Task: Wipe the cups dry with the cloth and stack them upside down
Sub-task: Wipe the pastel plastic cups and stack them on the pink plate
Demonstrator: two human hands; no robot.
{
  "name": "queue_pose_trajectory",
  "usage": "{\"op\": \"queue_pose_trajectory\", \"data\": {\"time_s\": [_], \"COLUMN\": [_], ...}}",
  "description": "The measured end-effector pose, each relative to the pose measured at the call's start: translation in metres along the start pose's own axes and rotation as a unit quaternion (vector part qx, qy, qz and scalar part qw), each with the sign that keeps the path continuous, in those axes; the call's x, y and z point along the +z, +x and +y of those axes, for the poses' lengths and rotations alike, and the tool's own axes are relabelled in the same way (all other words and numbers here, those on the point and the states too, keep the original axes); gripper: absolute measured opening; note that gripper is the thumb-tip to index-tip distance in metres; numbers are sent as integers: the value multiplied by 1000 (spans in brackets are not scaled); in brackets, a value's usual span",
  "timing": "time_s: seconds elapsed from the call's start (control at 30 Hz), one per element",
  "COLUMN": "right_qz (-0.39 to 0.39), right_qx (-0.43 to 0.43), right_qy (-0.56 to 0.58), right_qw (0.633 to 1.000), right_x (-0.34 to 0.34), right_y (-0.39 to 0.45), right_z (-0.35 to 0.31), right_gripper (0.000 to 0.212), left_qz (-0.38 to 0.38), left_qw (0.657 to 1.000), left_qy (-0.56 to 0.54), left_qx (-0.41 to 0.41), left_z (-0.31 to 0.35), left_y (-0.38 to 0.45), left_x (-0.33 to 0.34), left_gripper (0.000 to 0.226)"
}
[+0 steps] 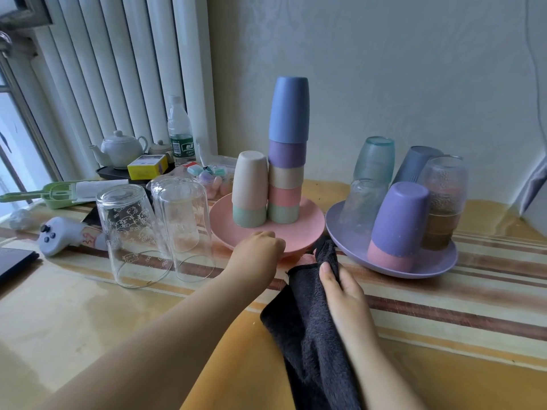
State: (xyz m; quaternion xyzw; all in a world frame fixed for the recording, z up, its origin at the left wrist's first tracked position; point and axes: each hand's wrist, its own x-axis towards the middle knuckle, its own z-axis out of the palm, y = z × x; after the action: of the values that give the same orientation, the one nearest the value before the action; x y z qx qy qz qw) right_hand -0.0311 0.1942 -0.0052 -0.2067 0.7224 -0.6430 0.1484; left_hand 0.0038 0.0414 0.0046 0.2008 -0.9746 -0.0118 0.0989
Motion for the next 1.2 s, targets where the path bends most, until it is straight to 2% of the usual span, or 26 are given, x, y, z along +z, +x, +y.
{"op": "queue_pose_trajectory", "data": {"time_s": [0.1,0.23,0.37,0.47,0.53,0.63,0.73,0.83,0.93,1.0,1.13,1.2], "right_qz": [18,122,231,283,309,341,350,336,314,309,312,307], "right_qx": [-10,-29,-27,15,56,77,74,64,58,53,60,54], "right_qy": [7,19,28,59,84,113,140,163,187,190,196,191], "right_qw": [1000,992,972,957,946,930,923,925,929,930,928,931], "right_x": [-5,-22,-36,-43,-45,-45,-44,-45,-47,-46,-44,-44], "right_y": [1,10,13,14,16,19,20,19,19,19,20,19], "right_z": [-3,-1,6,8,10,13,12,11,10,11,11,10], "right_gripper": [13,25,29,36,37,42,41,43,43,45,47,47], "left_qz": [41,151,132,124,115,107,121,101,64,72,136,151], "left_qw": [998,973,948,917,901,902,920,930,941,938,898,888], "left_qy": [-47,-176,-290,-380,-418,-417,-371,-346,-321,-326,-413,-432], "left_qx": [-3,15,16,10,11,9,-13,-70,-90,-93,-63,-41], "left_z": [1,14,42,68,85,112,137,156,168,171,174,175], "left_y": [-3,-11,0,19,32,49,62,72,75,78,79,78], "left_x": [1,-5,-18,-26,-29,-33,-39,-45,-40,-35,-35,-40], "left_gripper": [23,25,17,13,20,51,79,93,89,79,59,56]}}
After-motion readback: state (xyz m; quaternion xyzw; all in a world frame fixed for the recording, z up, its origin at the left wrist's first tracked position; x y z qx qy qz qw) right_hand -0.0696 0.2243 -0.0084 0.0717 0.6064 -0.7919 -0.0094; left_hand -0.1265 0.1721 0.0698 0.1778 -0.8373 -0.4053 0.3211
